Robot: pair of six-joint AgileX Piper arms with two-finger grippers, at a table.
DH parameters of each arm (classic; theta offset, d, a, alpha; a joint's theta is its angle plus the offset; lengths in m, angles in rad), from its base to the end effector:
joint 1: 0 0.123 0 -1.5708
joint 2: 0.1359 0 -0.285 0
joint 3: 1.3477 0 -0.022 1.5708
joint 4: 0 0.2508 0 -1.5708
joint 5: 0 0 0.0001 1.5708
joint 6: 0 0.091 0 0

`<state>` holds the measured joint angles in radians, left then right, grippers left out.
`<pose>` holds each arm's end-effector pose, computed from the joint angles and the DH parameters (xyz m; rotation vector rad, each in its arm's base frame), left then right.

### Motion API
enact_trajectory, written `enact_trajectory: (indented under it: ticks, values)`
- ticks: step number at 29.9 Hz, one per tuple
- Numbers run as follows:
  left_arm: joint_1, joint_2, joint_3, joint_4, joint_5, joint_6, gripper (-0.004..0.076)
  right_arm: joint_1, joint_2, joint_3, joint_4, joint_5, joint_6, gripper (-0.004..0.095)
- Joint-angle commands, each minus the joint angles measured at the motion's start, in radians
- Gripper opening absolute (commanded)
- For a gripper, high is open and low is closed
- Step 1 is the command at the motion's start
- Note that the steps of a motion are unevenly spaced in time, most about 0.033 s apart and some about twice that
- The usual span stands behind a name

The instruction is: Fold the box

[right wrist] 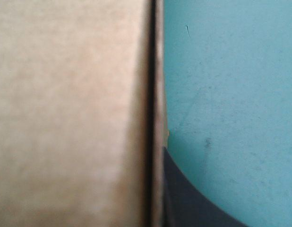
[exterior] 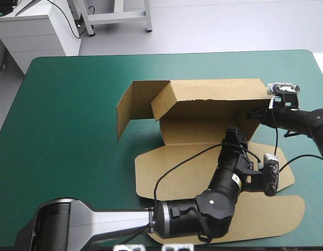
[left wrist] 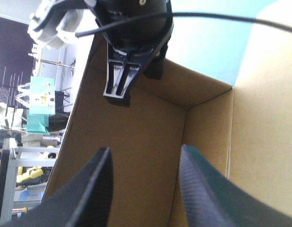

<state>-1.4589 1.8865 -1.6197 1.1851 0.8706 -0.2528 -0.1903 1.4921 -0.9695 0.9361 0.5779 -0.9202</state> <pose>0.1119 -0.4181 0.3200 1.5586 1.2586 0.4074 0.3116 -0.0192 0.2628 -0.0768 2.3069 0.4076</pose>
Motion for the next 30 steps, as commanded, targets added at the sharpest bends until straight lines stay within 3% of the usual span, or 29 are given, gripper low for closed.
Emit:
enact_trajectory:
  ticks: [1,3,12,18,22,25,30]
  values:
    - [-0.023,-0.085,-0.022,0.087,0.02,-0.015,0.0141,0.013,-0.005,-0.008,0.012,0.058,0.021,0.0002]
    - [-0.021,-0.107,-0.022,0.111,0.02,-0.022,-0.0006,0.013,-0.005,-0.008,0.012,0.059,0.021,0.0002]
    - [0.087,-0.287,-0.022,0.154,-0.014,-0.087,-0.0002,0.013,-0.02,-0.014,0.012,0.079,0.034,0.0003]
    - [0.328,-0.43,-0.022,-0.024,-0.095,-0.111,-0.0002,0.04,-0.056,-0.075,-0.016,0.119,0.087,0.0002]
    - [0.533,-0.504,-0.022,-0.18,-0.149,-0.091,-0.0002,0.117,-0.063,-0.165,-0.13,0.122,0.219,0.0002]
    - [0.682,-0.54,-0.022,-0.289,-0.154,-0.038,-0.0002,0.186,-0.063,-0.241,-0.278,0.131,0.388,0.0003]
    - [0.939,-0.58,-0.022,-0.513,-0.156,0.054,-0.0002,0.292,-0.063,-0.379,-0.505,0.251,0.63,0.0002]
